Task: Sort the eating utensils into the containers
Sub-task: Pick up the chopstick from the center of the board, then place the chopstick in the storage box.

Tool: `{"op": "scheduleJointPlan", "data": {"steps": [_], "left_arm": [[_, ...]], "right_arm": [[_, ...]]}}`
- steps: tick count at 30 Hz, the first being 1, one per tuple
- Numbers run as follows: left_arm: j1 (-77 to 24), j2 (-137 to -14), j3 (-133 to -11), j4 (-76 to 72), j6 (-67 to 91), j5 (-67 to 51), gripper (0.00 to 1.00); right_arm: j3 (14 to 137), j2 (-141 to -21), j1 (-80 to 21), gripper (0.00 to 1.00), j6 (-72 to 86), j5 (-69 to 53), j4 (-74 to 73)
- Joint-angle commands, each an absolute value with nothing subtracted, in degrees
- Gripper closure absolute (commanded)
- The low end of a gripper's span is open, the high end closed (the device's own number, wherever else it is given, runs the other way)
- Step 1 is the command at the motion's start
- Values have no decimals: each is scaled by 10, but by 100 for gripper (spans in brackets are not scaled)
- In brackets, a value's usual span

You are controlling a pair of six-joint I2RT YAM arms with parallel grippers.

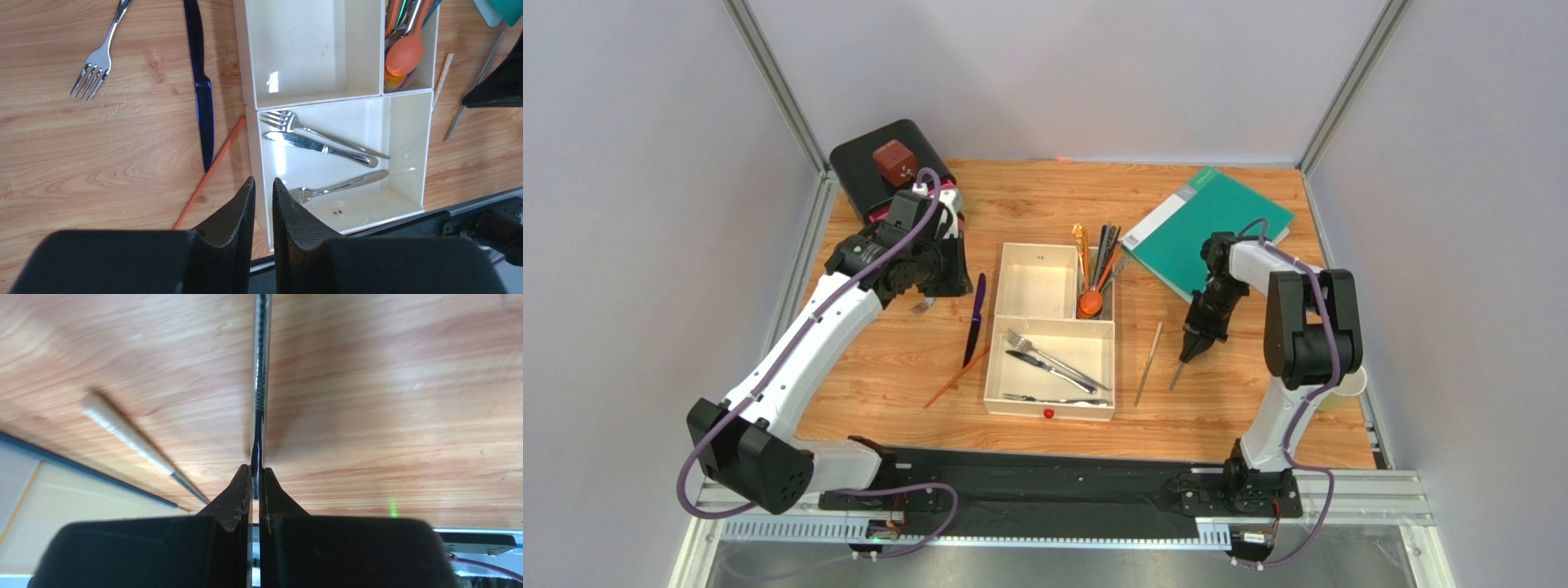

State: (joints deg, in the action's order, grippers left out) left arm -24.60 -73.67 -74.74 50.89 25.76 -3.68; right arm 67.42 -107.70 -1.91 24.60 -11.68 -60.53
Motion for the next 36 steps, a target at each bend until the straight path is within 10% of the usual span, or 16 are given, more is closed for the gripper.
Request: {"op": "scheduleJointPlan", "data": {"steps": [1, 14, 36], "left_arm": [[-243, -733, -772, 526, 227, -9, 78], [-236, -786, -778, 523, 233, -27, 78], [-213, -800, -777, 541, 218, -2, 80]], "right_arm": [[704, -1026, -50, 100, 272, -103, -608], [718, -963, -187, 100, 288, -72, -678], [1264, -1236, -308, 100, 272, -149, -814]]}}
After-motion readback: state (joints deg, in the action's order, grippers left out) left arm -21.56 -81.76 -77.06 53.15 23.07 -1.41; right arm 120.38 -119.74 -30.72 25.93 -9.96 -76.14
